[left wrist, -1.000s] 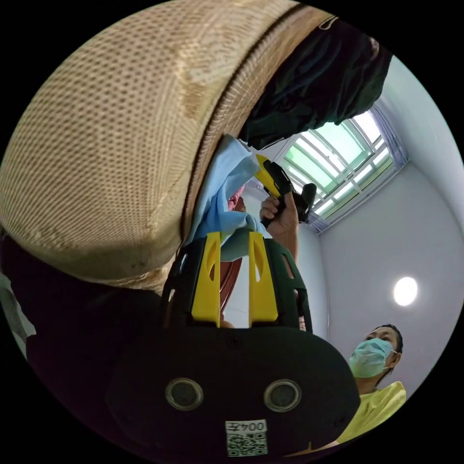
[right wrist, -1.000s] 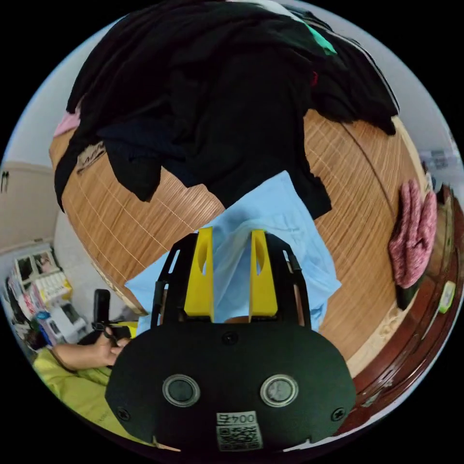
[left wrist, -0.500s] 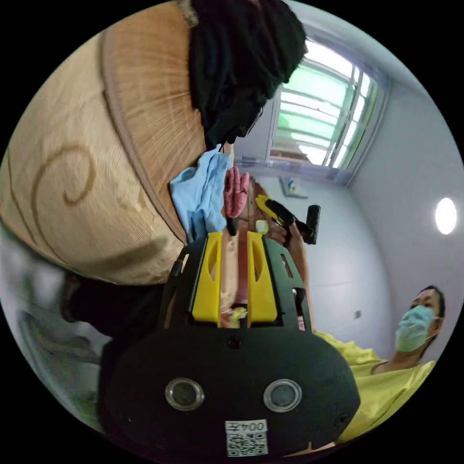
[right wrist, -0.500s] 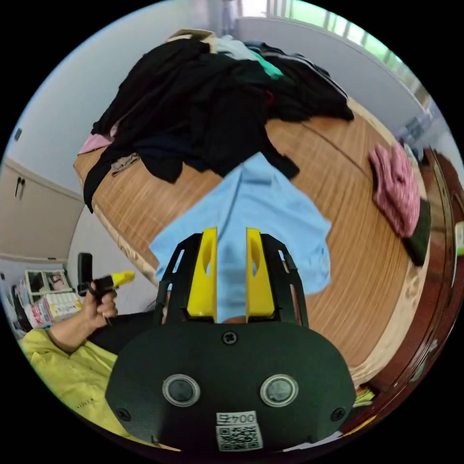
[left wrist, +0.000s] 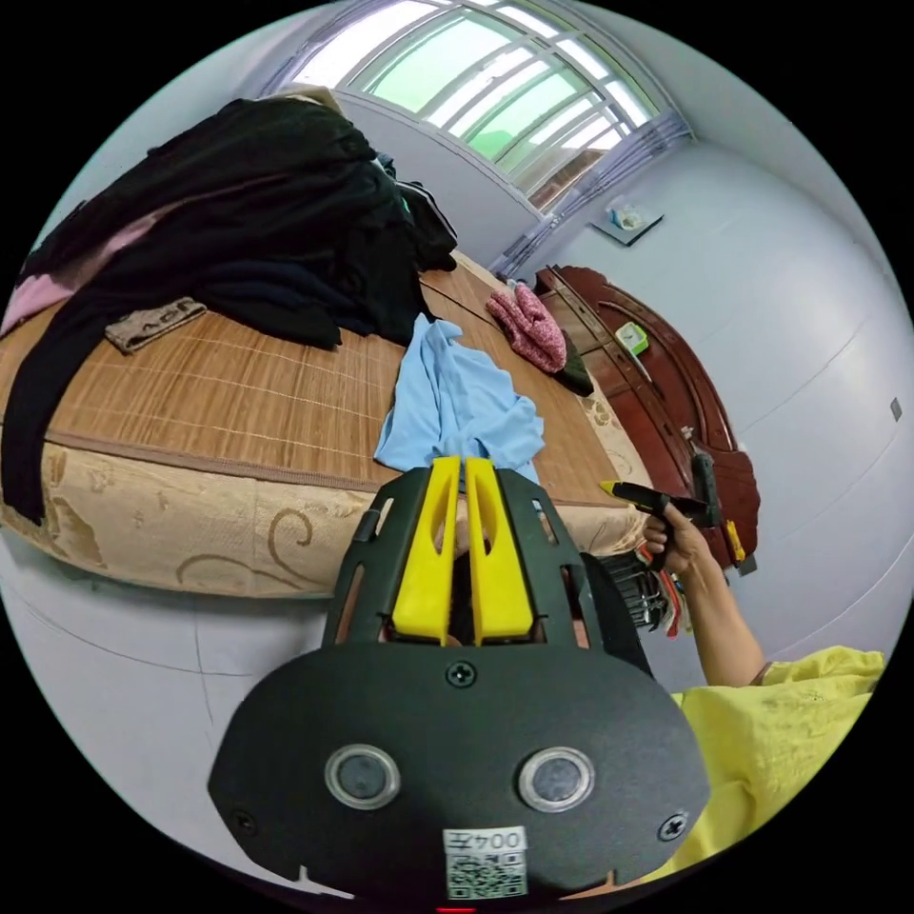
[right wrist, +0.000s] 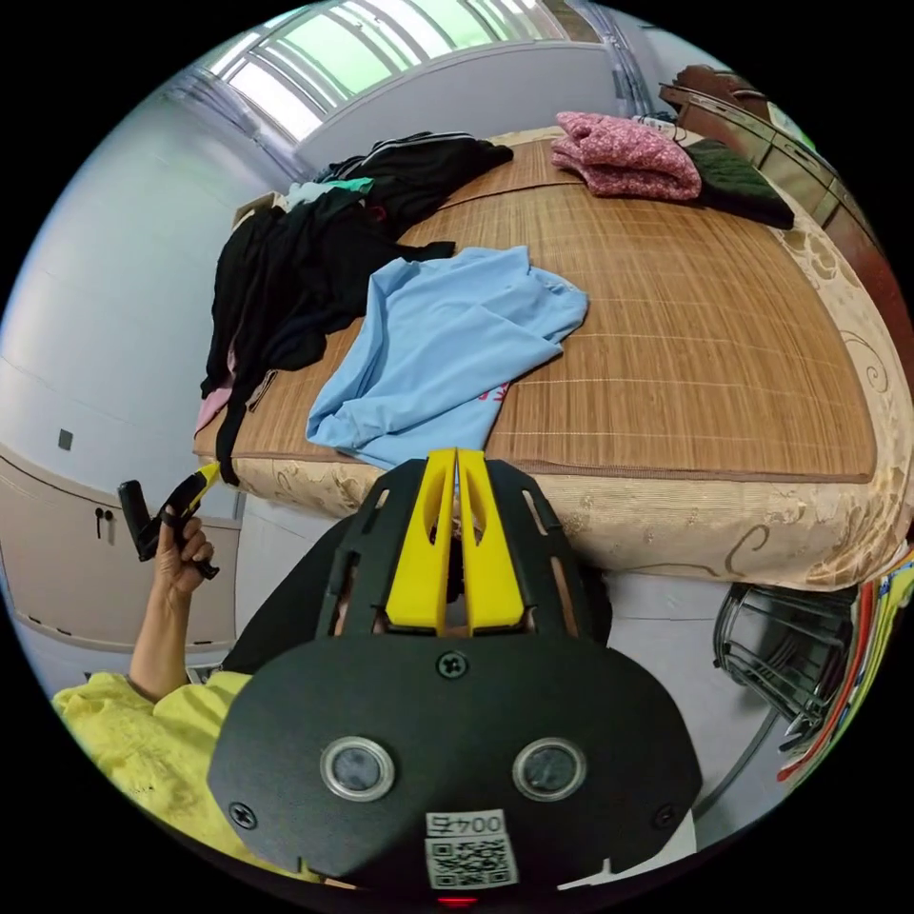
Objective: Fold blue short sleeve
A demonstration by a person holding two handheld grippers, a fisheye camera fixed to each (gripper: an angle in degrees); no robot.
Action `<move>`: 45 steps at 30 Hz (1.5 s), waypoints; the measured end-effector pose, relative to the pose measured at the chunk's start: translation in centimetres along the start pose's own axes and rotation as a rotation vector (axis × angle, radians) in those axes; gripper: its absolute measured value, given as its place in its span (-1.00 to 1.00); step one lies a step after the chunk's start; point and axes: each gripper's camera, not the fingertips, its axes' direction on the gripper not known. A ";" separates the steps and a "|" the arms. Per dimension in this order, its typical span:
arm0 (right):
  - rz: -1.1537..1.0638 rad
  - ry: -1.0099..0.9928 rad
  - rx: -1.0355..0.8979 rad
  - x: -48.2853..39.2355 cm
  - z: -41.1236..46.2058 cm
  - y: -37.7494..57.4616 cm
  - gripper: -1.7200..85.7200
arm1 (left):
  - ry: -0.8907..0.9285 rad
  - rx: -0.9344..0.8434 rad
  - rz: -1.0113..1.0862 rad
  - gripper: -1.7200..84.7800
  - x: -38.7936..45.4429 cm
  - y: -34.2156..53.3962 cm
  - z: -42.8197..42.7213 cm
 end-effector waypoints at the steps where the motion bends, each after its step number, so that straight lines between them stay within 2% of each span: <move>1: -0.019 0.004 0.009 -0.4 -0.2 0.5 -0.98 | -0.012 0.001 0.001 -0.94 0.6 0.0 -0.3; 5: -0.042 0.009 0.027 -1.4 -0.3 1.4 -0.98 | -0.075 -0.014 0.010 -0.95 4.3 -1.1 -1.3; 13: -0.143 0.101 -0.075 -4.6 2.7 1.2 -0.98 | -0.307 -0.088 0.210 -0.95 13.7 -7.5 -0.3; 18: -0.218 0.233 -0.185 -6.9 6.2 1.4 -0.98 | -0.425 -0.253 0.302 -0.95 17.0 -10.2 4.8; 30: -0.277 0.496 -0.327 -12.2 12.8 -0.4 -0.98 | -0.521 -0.455 0.409 -0.95 19.4 -13.3 14.8; 36: -0.324 0.640 -0.332 -13.9 14.5 0.3 -0.98 | -0.598 -0.363 0.468 -0.95 22.4 -13.2 14.8; 40: -0.290 0.596 -0.265 -12.6 14.1 1.0 -0.98 | -0.612 -0.368 0.474 -0.95 23.2 -13.8 14.8; 45: -0.278 0.510 -0.195 -10.3 13.6 1.9 -0.97 | -0.524 -0.343 0.460 -0.95 22.8 -14.7 14.2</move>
